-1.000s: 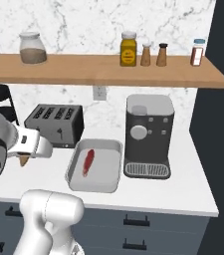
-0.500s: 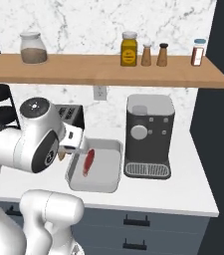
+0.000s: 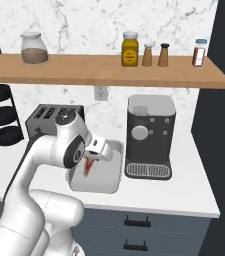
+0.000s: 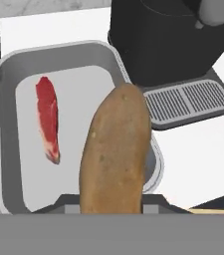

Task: Place one sweet potato and one steak in each tupperware on the nearby counter, to pack two identical lunches.

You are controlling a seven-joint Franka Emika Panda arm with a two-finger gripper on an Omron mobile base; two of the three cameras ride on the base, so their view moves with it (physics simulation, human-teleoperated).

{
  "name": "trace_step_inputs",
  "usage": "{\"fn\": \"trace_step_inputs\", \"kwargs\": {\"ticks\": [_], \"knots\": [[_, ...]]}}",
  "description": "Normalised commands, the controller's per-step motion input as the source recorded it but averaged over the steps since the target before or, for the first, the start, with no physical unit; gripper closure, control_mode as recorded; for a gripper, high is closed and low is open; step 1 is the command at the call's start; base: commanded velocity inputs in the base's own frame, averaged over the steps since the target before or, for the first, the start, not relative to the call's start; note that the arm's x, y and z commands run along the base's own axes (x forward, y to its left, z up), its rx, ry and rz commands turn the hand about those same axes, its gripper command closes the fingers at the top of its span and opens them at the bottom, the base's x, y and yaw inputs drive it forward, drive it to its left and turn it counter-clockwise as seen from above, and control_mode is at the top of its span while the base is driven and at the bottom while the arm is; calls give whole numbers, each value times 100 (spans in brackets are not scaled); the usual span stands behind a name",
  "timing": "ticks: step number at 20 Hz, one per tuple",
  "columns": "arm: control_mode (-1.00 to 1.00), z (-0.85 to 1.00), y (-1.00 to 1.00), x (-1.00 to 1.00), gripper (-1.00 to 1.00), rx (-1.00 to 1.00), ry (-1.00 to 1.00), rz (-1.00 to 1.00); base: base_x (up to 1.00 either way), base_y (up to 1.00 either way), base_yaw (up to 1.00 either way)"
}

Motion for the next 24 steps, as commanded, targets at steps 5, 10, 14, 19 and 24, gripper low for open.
{"fn": "trace_step_inputs", "kwargs": {"ticks": [5,10,14,19,24], "knots": [[-100,-36,-3,68,100,0,8,0,0,0,0],[-100,-49,0,34,100,0,11,8,0,0,0],[-100,-44,0,26,100,0,7,7,0,0,0],[-100,-29,0,26,-100,0,1,3,0,0,0],[-100,0,0,29,-100,0,-2,0,0,0,0]]}}
